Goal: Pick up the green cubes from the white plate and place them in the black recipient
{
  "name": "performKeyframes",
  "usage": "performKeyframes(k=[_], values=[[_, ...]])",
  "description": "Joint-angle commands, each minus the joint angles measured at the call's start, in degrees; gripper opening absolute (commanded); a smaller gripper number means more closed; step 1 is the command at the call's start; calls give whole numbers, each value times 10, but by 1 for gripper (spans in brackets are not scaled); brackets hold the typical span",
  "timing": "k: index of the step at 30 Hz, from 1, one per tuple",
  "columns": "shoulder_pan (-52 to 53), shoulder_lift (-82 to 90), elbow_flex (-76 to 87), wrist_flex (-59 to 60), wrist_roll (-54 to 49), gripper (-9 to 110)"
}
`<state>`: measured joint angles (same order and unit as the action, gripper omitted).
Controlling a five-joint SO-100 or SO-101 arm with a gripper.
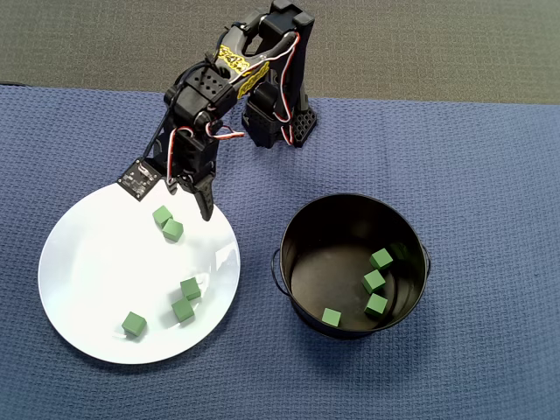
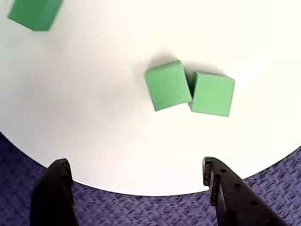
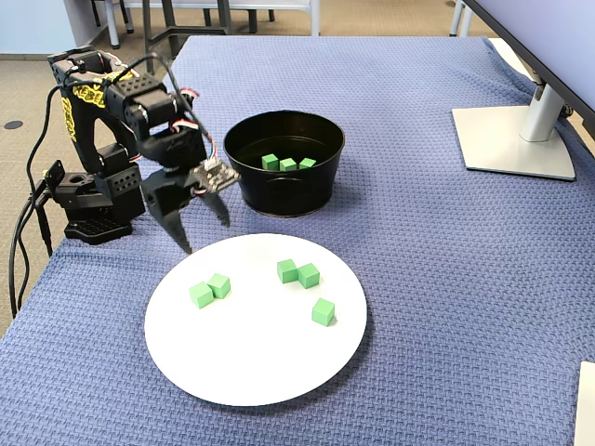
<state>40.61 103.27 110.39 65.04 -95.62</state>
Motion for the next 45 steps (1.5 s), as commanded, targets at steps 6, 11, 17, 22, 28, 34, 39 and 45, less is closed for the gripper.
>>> performKeyframes(k=[6, 11, 17, 22, 28, 34, 39, 45], values=[[38, -5, 4, -44, -30, 22], [32, -25, 11, -63, -5, 22], [31, -32, 15, -79, 16, 20], [39, -30, 40, -98, 1, 20], [70, -46, 45, -118, -26, 20], [89, -71, 49, -140, -45, 19], [97, -91, 54, -161, -49, 18], [98, -104, 72, -192, -56, 21]])
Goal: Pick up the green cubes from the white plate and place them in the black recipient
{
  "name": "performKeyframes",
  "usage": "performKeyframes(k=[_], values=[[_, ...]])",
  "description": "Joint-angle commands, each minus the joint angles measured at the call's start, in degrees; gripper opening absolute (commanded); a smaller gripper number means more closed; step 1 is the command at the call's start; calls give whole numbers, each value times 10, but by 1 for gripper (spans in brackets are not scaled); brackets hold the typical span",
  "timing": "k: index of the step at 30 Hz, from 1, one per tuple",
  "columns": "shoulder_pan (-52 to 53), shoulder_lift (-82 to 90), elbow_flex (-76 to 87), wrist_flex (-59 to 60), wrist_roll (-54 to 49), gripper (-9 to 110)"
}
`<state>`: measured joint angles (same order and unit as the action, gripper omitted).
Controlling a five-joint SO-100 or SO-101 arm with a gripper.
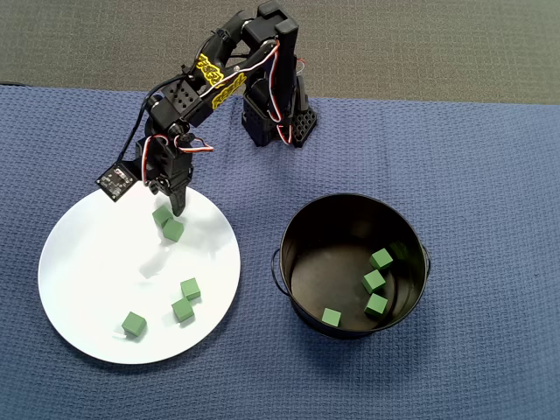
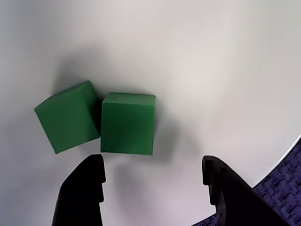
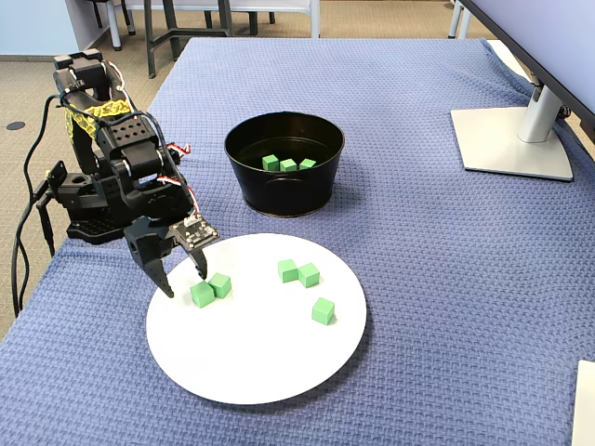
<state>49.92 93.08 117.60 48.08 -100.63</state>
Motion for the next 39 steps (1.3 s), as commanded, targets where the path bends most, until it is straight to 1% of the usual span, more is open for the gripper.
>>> performKeyframes(k=[1, 21, 30, 39], values=[[4, -5, 1, -30, -4, 21], [-6, -18, 13, -89, 44, 20], [-6, -25, 12, -109, 62, 13], [-2, -33, 11, -118, 62, 12]])
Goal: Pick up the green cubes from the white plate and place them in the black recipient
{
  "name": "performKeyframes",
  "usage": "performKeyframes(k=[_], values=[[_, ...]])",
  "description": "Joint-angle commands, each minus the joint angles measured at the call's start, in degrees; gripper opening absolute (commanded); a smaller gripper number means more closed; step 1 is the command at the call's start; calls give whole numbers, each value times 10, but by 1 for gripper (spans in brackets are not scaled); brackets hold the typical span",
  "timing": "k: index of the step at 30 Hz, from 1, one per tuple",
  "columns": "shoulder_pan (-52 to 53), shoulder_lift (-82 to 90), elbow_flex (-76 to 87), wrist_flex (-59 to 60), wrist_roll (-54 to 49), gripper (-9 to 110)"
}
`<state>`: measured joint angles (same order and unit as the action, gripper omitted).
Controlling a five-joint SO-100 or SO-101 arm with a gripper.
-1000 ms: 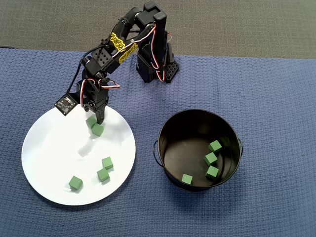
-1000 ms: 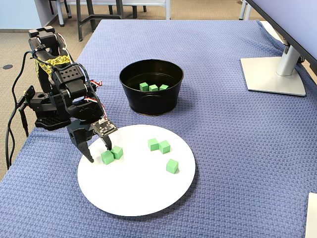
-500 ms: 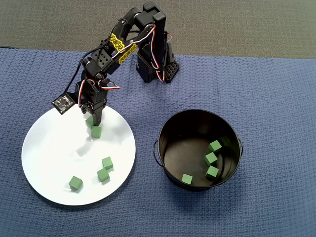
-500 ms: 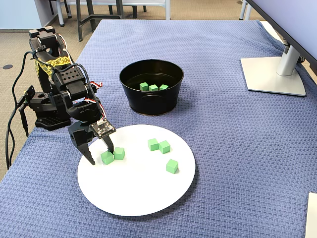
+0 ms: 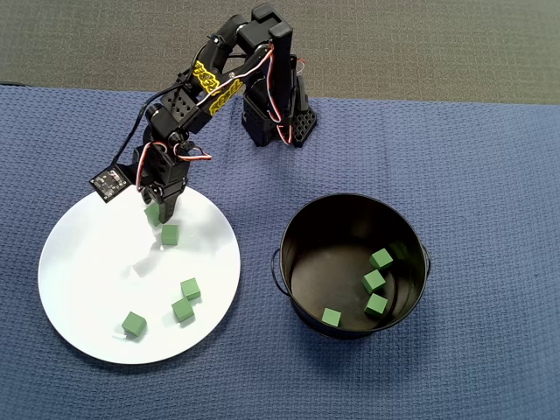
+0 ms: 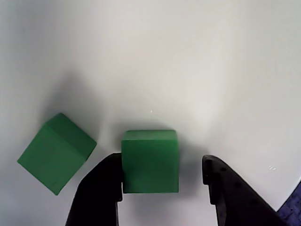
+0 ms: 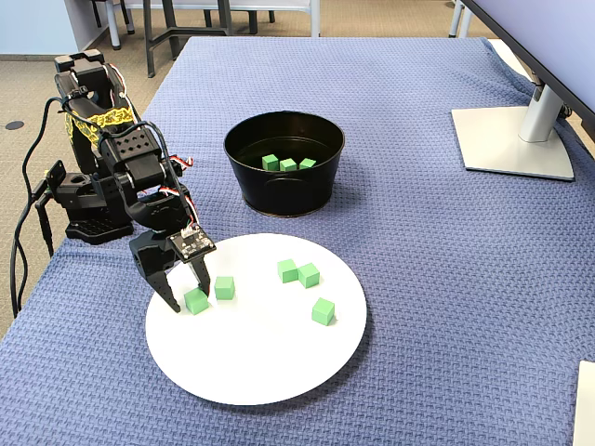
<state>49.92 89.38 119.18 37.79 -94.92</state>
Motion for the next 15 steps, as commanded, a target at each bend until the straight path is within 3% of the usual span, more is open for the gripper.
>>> performKeyframes(k=[1, 15], values=[[-2, 2, -5, -16, 5, 12], [0, -10, -12, -24, 14, 0]])
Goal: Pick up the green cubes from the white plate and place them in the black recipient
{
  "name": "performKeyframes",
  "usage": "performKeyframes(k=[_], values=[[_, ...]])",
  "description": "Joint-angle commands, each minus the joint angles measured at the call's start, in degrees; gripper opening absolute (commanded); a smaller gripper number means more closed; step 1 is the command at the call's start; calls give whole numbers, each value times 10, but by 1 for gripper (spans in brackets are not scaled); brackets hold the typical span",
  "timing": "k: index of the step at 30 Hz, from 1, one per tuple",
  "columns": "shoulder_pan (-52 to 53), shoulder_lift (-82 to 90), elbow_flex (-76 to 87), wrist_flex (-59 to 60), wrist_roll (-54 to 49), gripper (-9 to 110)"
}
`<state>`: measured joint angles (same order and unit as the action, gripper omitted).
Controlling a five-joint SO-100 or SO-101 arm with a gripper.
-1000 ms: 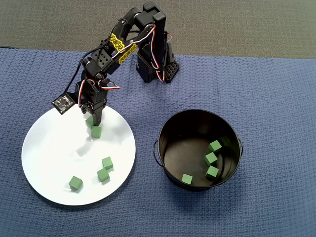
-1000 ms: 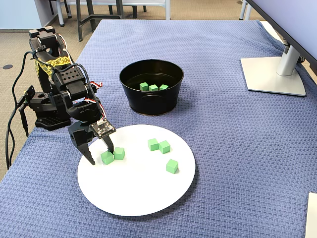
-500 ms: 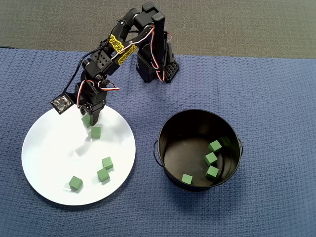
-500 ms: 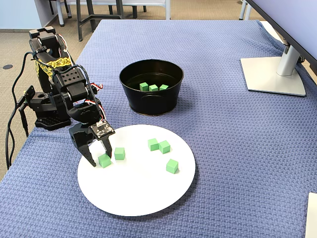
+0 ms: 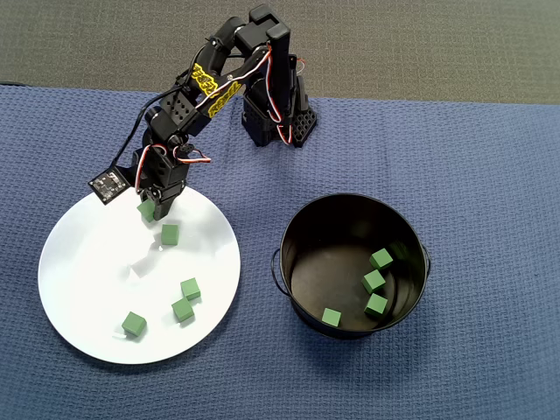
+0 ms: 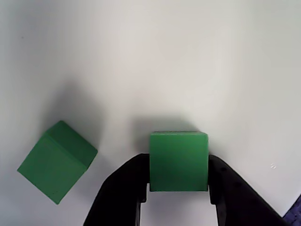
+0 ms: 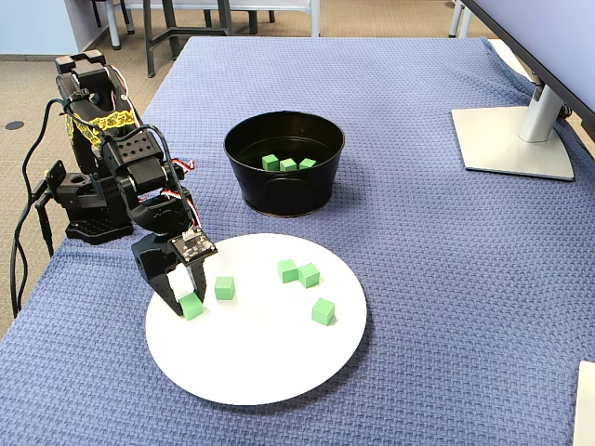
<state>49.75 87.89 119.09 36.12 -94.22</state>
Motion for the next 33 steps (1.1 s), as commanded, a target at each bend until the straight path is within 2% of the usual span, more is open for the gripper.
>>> performKeyframes(k=[1, 7, 17, 25, 33], values=[[2, 8, -11, -7, 10, 0], [-17, 64, -15, 8, 98, 0], [-105, 278, -132, 269, 320, 0], [-323, 364, -243, 418, 588, 0], [-575, 266, -324, 386, 791, 0]])
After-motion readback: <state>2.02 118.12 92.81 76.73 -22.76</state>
